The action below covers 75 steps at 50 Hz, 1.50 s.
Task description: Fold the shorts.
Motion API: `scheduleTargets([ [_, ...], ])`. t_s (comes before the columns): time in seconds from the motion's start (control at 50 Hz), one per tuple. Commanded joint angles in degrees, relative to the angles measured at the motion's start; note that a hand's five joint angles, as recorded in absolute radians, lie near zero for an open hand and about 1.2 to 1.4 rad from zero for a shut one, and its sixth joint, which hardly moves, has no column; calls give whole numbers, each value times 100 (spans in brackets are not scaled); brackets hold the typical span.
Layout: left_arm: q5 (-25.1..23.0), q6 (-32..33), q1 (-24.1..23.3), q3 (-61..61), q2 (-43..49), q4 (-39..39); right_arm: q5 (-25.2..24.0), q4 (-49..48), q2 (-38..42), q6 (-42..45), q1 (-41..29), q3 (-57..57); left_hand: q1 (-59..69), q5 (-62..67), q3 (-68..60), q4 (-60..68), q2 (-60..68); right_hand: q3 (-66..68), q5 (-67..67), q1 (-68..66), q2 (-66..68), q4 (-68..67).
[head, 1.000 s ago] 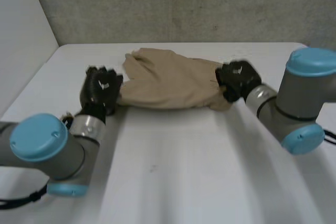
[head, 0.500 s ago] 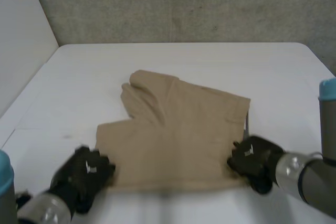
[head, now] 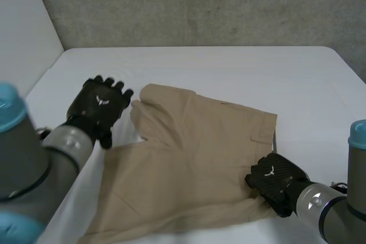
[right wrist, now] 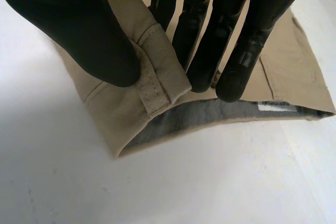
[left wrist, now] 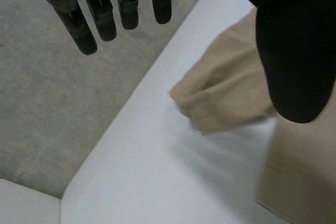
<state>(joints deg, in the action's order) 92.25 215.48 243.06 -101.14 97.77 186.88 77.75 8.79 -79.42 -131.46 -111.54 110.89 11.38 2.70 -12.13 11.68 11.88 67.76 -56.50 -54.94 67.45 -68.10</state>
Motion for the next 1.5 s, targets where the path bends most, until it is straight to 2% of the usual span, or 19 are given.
scheduleTargets([
  [0.02, -583, -23, 189, 1682, 2085, 384, -6, -334, 14, -108, -44, 91, 1041, 910, -967, 1012, 992, 1224, -1350, -2506, 1255, -1190],
  [0.18, -1357, -295, 462, 2869, 3361, 367, -6, -492, 40, -108, -35, 170, 1766, 1635, -1692, 1737, 1717, 1224, -1350, -2506, 1255, -1190],
  [0.32, -1437, -489, 646, 3618, 4057, 375, 3, -598, 67, -108, -26, 205, 3144, 3013, -3070, 3114, 3094, 1224, -1350, -2506, 1255, -1190],
  [0.38, -1464, -489, 664, 3820, 4277, 367, 3, -606, 75, -116, 0, 214, 4102, 3971, -4028, 4072, 4052, 1224, -1350, -2506, 1255, -1190],
  [0.4, -1446, -472, 664, 3882, 4338, 358, -6, -606, 75, -116, 0, 214, 5271, 5139, -5197, 5241, 5221, 1224, -1350, -2506, 1255, -1190],
  [0.44, -1420, -454, 664, 3900, 4356, 349, -6, -606, 75, -116, 0, 223, 6605, 6473, -6531, 6575, 6555, 1224, -1350, -2506, 1255, -1190],
  [0.46, -1403, -454, 664, 3900, 4356, 349, -6, -606, 75, -116, 18, 223, 6859, 6727, -6785, 6829, 6809, 1224, -1350, -2506, 1255, -1190],
  [0.54, -1175, -402, 620, 3821, 4304, 349, -6, -615, 75, -116, 27, 232, 6862, 6730, -6787, 6832, 6812, 1224, -1350, -2506, 1255, -1190],
  [0.62, -700, -200, 568, 3646, 4189, 261, 3, -650, 67, -116, 18, 223, 6862, 6730, -6787, 6832, 6812, 1224, -1350, -2506, 1255, -1190],
  [0.76, 178, 564, 506, 2855, 3540, 173, 3, -659, 67, -178, 27, 232, 6862, 6730, -6787, 6832, 6812, 1224, -1350, -2506, 1255, -1190],
  [0.86, 452, 706, 322, 2547, 3284, 164, -6, -668, 67, -327, 27, 214, 6862, 6730, -6787, 6832, 6812, 1224, -1350, -2506, 1255, -1190],
  [1.14, 575, 864, 233, 2388, 3451, 182, -23, -668, 67, -415, 27, 232, 6862, 6730, -6787, 6832, 6812, 1224, -1350, -2506, 1255, -1190],
  [1.22, 584, 794, 269, 2406, 3381, 287, -23, -668, 67, -415, 27, 241, 6444, 6312, -6370, 6414, 6394, 1224, -1350, -2506, 1255, -1190],
  [1.3, 593, 776, 304, 2362, 3100, 524, -23, -677, 67, -415, 9, 249, 4314, 4182, -4239, 4284, 4264, 1224, -1350, -2506, 1255, -1190],
  [1.5, 531, 768, 313, 1984, 2836, 516, -23, -677, 67, -415, 0, 258, 3803, 3672, -3729, 3774, 3753, 1224, -1350, -2506, 1255, -1190],
])
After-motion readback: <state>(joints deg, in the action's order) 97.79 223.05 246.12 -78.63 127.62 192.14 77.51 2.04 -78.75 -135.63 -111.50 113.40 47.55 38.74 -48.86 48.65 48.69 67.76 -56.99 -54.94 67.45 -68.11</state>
